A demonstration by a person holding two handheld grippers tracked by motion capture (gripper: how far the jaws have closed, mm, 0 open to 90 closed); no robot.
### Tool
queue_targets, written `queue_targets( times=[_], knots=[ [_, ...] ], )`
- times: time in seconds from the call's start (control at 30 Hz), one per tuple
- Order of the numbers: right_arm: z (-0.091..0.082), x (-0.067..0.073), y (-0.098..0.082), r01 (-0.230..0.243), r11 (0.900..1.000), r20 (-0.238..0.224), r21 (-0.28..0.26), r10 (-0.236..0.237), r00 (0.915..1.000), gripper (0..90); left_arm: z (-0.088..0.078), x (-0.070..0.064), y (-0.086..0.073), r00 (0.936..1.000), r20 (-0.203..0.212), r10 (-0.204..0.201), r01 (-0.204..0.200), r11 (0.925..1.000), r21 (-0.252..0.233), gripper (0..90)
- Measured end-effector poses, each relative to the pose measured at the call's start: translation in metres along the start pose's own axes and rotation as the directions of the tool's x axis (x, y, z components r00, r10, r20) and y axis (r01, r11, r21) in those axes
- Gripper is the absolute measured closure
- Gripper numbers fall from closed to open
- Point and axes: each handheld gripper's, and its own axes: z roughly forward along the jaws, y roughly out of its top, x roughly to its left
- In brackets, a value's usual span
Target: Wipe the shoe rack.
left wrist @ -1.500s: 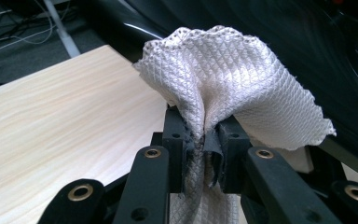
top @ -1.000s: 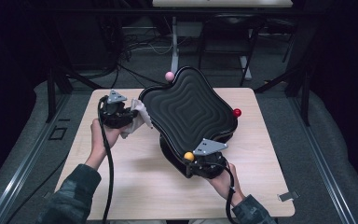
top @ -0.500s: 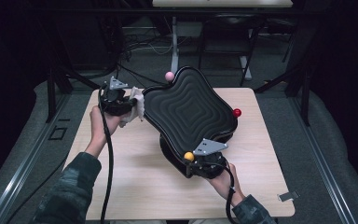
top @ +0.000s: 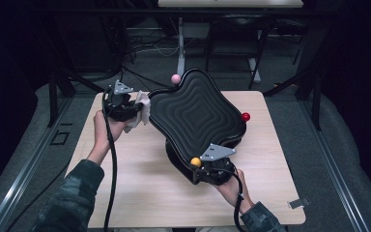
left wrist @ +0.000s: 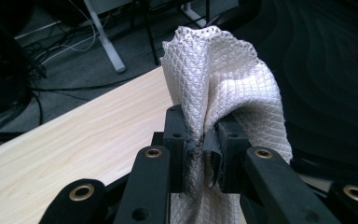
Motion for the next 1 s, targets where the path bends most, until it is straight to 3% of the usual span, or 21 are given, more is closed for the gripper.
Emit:
queue_targets(
  times=[0.37, 1.0],
  knots=[
    [0.000, 0.001, 0.000, 0.003, 1.000, 0.002, 0.001, -0.003, 1.0000, 59.7, -0.004, -0.010, -0.012, 0.9999, 0.016, 0.004, -0.004, 0.9999, -0.010, 77.6],
    [0.001, 0.001, 0.000, 0.004, 1.000, 0.001, 0.000, -0.004, 1.0000, 59.6, -0.006, -0.034, -0.028, 0.9962, 0.079, 0.036, -0.036, 0.9993, -0.006, 77.2]
  ],
)
